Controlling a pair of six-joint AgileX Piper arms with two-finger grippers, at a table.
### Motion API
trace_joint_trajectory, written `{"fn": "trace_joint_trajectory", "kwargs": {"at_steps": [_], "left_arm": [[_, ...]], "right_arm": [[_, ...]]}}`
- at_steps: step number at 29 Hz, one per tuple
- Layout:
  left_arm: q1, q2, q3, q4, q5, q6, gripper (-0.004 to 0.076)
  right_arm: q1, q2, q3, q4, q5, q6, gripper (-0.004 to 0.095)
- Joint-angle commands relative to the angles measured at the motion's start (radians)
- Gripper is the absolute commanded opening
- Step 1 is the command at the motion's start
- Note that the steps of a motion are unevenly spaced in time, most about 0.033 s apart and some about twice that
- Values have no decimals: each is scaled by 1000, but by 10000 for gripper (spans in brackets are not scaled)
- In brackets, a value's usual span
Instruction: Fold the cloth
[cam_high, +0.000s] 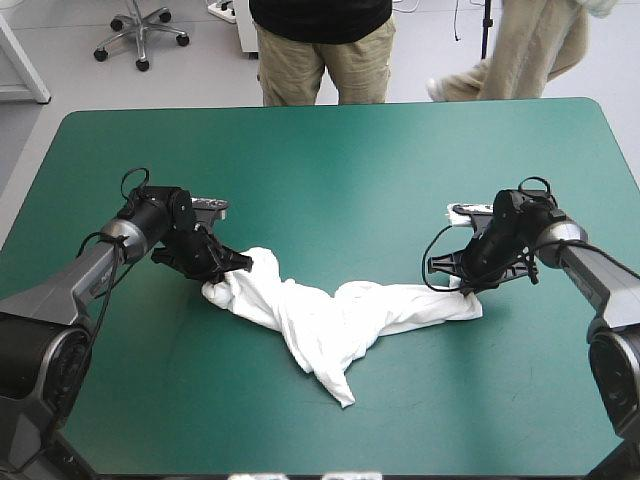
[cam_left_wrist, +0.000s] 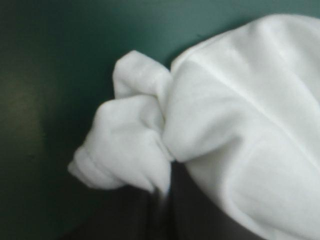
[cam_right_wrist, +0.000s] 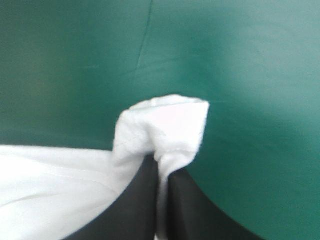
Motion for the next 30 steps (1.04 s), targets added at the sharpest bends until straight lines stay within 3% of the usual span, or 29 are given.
{"fn": "trace_joint_trajectory", "kwargs": {"at_steps": [1, 15, 21, 30], "left_arm": [[0, -103, -18, 35, -14, 5, -9], [0, -571, -91, 28, -127, 7, -9], [0, -665, -319, 24, -132, 55, -9], [0, -669, -756, 5, -115, 148, -9]], "right_arm": [[-3, -114, -30, -23, -13, -11, -17], [-3, -508, -331, -22, 3, -110, -17], [-3, -567, -532, -20, 34, -140, -17], [-3, -570, -831, 30, 49, -185, -17]]}}
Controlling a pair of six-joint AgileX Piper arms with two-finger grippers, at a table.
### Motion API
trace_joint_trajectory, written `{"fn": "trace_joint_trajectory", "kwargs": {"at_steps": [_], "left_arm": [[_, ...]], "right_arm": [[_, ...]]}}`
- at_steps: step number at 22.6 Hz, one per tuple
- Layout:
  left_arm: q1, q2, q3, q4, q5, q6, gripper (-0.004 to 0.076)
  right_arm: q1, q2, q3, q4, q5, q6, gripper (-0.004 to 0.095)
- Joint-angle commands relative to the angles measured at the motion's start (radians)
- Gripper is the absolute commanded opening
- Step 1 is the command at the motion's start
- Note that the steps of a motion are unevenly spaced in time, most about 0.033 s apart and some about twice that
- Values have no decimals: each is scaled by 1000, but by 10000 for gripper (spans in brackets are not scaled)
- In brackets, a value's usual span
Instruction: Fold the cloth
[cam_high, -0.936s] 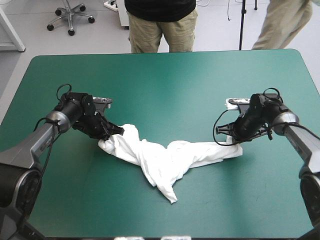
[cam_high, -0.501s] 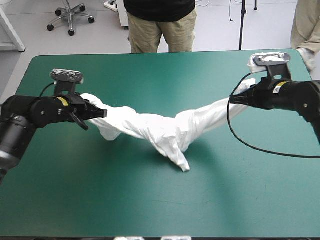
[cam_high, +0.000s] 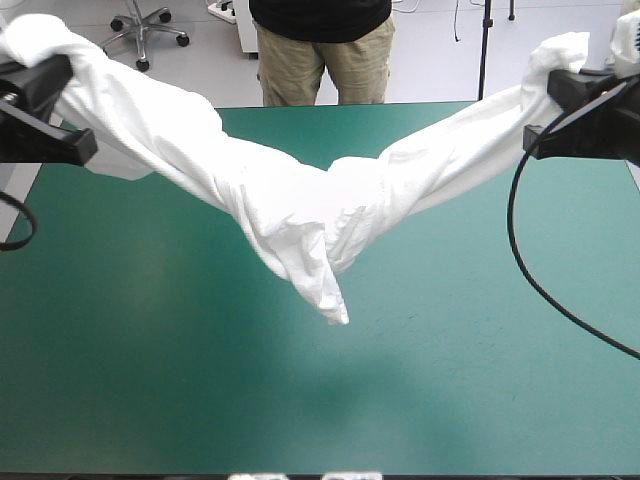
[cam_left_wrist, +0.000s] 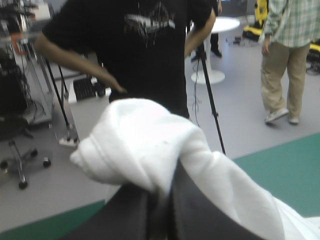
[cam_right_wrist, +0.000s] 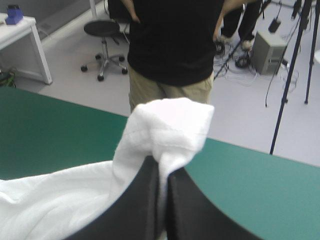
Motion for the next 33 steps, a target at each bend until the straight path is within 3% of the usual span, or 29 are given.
{"fn": "trace_joint_trajectory", "kwargs": {"at_steps": [1, 6, 7, 10, 13, 16, 18, 27, 33], "left_arm": [[0, -15, -115, -16, -44, 25, -9], [-79, -56, -23, 20, 51, 29, -9], [-124, -76, 46, 66, 77, 27, -9], [-156, -109, 280, 148, 123, -79, -9], [-156, -113, 563, 148, -22, -193, -9], [-156, -61, 838, 216, -211, -319, -9], [-156, -3, 917, 257, -249, -383, -9], [-145, 253, 924, 336, -357, -418, -9], [-45, 378, 875, 328, -361, -418, -9]], "right_arm": [[-4, -22, -74, 16, -31, -21, -17], [37, -104, 86, -23, 18, 28, -17], [71, -147, 188, -81, 30, 30, -17], [86, -215, 422, -114, 68, 86, -17], [86, -217, 589, -107, 34, 134, -17], [86, -172, 745, -112, -81, 144, -17], [86, -140, 793, -121, -133, 157, -17], [86, 123, 847, -150, -335, 213, -17], [86, 323, 842, -284, -425, 345, -17]]}}
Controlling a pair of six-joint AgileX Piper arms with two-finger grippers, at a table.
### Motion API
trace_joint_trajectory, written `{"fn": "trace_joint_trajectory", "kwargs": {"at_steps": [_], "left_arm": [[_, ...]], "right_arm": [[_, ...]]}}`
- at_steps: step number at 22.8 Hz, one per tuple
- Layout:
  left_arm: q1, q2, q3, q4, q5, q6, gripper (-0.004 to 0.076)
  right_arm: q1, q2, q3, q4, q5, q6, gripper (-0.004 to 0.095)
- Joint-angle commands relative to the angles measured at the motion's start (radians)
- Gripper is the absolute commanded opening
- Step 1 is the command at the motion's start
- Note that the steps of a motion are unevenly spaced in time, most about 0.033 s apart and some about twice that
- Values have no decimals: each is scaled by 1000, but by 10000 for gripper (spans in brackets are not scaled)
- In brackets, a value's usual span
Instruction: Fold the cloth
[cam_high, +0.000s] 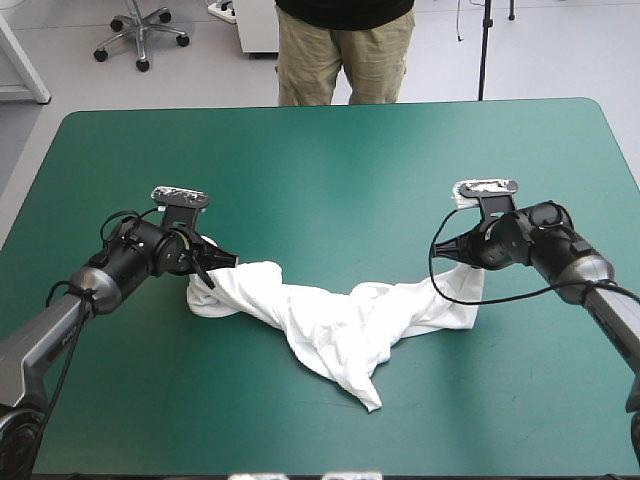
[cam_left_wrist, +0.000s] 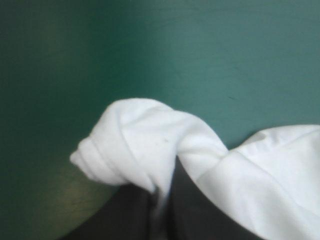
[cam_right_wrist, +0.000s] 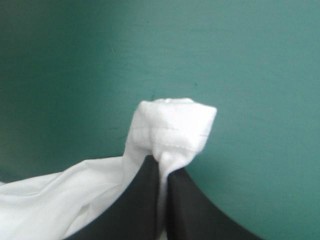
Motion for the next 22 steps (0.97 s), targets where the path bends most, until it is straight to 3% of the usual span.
{"fn": "trace_joint_trajectory", "kwargs": {"at_steps": [1, 4, 6, 7, 8, 9, 11, 13, 15, 22], "left_arm": [[34, -1, -36, 6, -37, -13, -9], [69, 31, -36, 8, -43, -13, -9], [69, 46, -36, 6, -52, -8, -7], [69, 50, -36, 6, -63, -5, 21], [69, 54, -37, 4, -72, -4, 64], [69, 56, -40, 4, -73, 12, 184], [69, 56, -58, 4, -58, 33, 344], [69, 48, -94, 6, -15, 41, 460], [69, 30, -134, 17, 33, 45, 517], [69, -147, -273, 89, 215, 105, 510]], "right_arm": [[3, 26, -28, -69, -54, 45, -17], [3, 86, -29, -92, -55, 47, 4], [3, 100, -29, -89, -50, 52, 112], [3, 100, -29, -87, -50, 52, 227], [3, 100, -32, -87, -50, 52, 300], [3, 100, -44, -89, -32, 52, 423], [3, 100, -65, -89, -7, 52, 503], [3, 98, -108, -98, 41, 35, 517], [3, 89, -162, -118, 101, 13, 514], [3, -82, -335, -111, 215, 2, 513]]}}
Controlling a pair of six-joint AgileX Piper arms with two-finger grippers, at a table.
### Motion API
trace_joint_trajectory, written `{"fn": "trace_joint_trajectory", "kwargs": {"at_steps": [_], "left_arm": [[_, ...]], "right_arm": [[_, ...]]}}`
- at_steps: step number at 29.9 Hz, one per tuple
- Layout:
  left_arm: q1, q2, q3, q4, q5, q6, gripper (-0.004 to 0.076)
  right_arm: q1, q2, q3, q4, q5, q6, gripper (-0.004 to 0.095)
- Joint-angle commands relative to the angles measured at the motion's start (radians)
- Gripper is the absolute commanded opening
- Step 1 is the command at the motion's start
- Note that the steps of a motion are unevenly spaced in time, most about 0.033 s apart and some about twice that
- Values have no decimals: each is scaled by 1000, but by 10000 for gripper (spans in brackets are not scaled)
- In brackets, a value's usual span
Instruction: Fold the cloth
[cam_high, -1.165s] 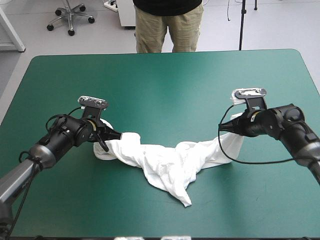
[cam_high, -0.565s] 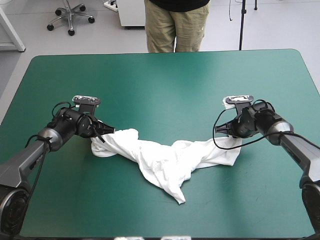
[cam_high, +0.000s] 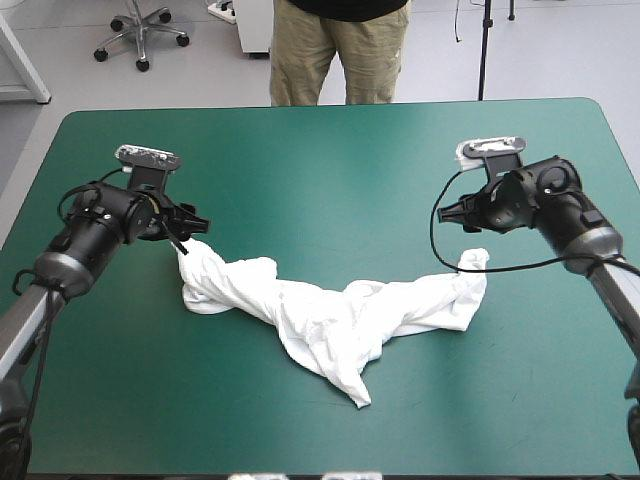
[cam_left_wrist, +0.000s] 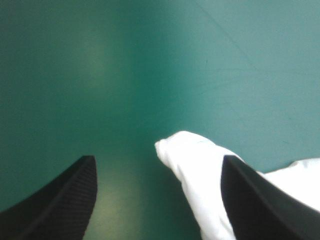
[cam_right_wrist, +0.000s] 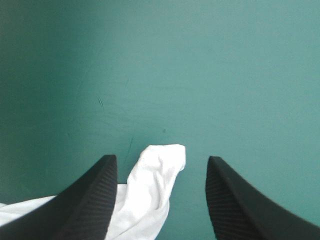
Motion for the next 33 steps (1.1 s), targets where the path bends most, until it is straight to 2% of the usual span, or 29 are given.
{"fn": "trace_joint_trajectory", "kwargs": {"at_steps": [1, 7, 10, 16, 21, 33], "left_arm": [[0, -126, -67, 15, 74, 26, 510], [0, -260, -76, -4, 266, 44, 510], [0, -274, -59, -46, 304, 48, 510], [0, -261, 59, -171, 287, 57, 510], [0, -235, 168, -168, 174, 52, 510], [0, 7, 180, -171, 101, 76, 510]], "right_arm": [[1, -128, -73, -16, 44, -8, 513], [1, -254, -76, -23, 116, -12, 512], [1, -282, -76, -23, 119, -12, 509], [1, -286, -76, -23, 148, -12, 509], [1, -286, -76, -23, 150, -12, 509], [1, -284, -76, -27, 146, -12, 509]]}}
